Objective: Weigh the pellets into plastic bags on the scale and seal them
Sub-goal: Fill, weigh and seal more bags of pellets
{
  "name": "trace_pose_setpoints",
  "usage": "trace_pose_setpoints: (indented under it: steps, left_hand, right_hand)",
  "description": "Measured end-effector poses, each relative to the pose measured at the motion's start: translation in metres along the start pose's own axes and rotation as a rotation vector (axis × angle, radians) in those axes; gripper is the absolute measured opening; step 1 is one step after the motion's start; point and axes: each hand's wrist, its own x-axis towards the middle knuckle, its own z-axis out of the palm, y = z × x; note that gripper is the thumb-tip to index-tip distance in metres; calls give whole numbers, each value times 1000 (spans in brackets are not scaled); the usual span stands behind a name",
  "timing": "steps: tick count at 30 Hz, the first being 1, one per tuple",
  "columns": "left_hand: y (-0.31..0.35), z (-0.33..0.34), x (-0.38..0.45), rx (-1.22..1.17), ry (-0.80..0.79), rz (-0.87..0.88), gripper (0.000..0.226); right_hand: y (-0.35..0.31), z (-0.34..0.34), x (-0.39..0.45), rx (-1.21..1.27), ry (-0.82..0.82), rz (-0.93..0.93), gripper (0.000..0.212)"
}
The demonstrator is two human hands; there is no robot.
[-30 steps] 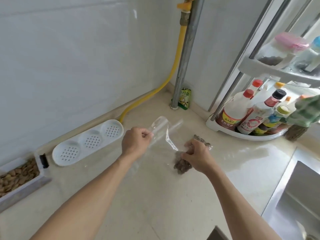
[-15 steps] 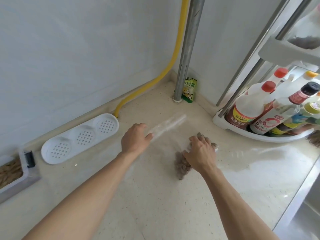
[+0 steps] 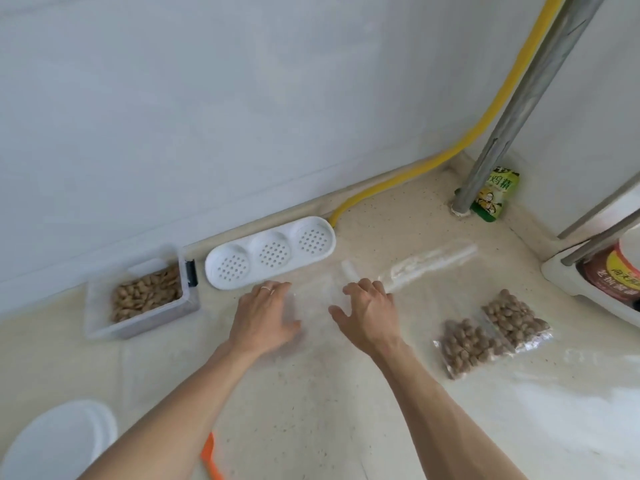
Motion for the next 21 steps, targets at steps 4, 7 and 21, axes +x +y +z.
trace_pose_setpoints:
  steps: [4, 7, 21]
  left_hand:
    - [-20, 11, -10, 90, -68, 27, 90]
    - [-25, 18, -12, 99, -43, 51, 92]
    - [-21, 3, -6, -178, 182, 114, 43]
  right_hand:
    - [-17, 21, -1, -172, -95, 40, 71]
    - [-25, 28, 1, -204, -65, 62, 71]
    - [-20, 17, -3, 317, 225, 165, 11]
